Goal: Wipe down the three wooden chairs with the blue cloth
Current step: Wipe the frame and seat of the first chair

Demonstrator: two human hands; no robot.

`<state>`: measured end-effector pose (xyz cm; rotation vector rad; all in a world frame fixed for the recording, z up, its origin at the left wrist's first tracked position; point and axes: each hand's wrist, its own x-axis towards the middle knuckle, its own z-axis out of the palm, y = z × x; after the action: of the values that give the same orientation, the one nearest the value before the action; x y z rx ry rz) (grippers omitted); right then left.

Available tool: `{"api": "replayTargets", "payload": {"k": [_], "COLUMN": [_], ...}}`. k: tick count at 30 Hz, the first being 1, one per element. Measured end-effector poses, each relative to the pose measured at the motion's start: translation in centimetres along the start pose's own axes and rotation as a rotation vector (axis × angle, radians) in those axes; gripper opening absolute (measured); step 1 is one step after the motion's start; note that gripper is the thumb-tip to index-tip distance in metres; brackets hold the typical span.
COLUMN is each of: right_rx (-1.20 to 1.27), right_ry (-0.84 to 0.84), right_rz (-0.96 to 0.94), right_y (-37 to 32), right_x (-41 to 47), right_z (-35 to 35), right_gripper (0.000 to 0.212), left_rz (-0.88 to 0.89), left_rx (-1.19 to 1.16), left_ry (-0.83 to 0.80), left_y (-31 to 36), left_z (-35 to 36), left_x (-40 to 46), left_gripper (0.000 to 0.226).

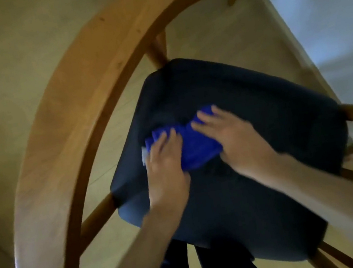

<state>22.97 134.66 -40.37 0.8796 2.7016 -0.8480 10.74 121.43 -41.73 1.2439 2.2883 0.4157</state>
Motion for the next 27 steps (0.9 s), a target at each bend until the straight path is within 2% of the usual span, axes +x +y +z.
{"api": "replayTargets", "payload": {"k": [3, 4, 6, 10, 14, 17, 20, 22, 25, 27], "right_rx": [0.027, 0.082, 0.13, 0.101, 0.111, 0.078, 0.121, 0.143, 0.186, 0.233], "right_ry": [-0.289, -0.335, -0.289, 0.061, 0.226, 0.21, 0.224, 0.144, -0.053, -0.053], "right_rz": [0.013, 0.027, 0.082, 0.247, 0.394, 0.445, 0.443, 0.41, 0.349, 0.356], "right_y": [-0.4, 0.0, 0.4, 3.3, 8.6, 9.1, 6.1, 3.3, 1.8, 2.6], "right_x": [-5.4, -6.7, -6.9, -2.4, 2.3, 1.9, -3.1, -7.1, -11.1, -11.5], "right_z": [0.8, 0.7, -1.0, -5.3, -7.0, -4.4, -1.2, 0.2, 0.7, -0.2], "right_gripper": [0.07, 0.073, 0.077, 0.075, 0.051, 0.059, 0.068, 0.071, 0.075, 0.074], "left_rz": [0.048, 0.067, 0.114, 0.237, 0.311, 0.378, 0.483, 0.548, 0.551, 0.547], "left_rx": [0.026, 0.019, 0.008, -0.043, 0.037, 0.128, 0.14, 0.164, 0.228, 0.227], "left_ry": [-0.248, -0.288, -0.231, -0.057, -0.15, -0.192, -0.187, -0.228, -0.459, -0.526], "left_y": [0.5, 0.4, 0.7, 4.7, 8.5, 8.6, 6.2, 4.6, 4.5, 5.4], "left_z": [0.2, -0.1, -0.9, -2.2, -1.1, 0.6, 1.2, 1.1, -0.2, -0.7], "left_x": [-6.0, -6.2, -4.1, 5.5, 15.3, 15.2, 9.1, 4.1, -0.4, 0.5], "left_gripper": [0.078, 0.077, 0.074, 0.065, 0.056, 0.06, 0.066, 0.07, 0.076, 0.063]}}
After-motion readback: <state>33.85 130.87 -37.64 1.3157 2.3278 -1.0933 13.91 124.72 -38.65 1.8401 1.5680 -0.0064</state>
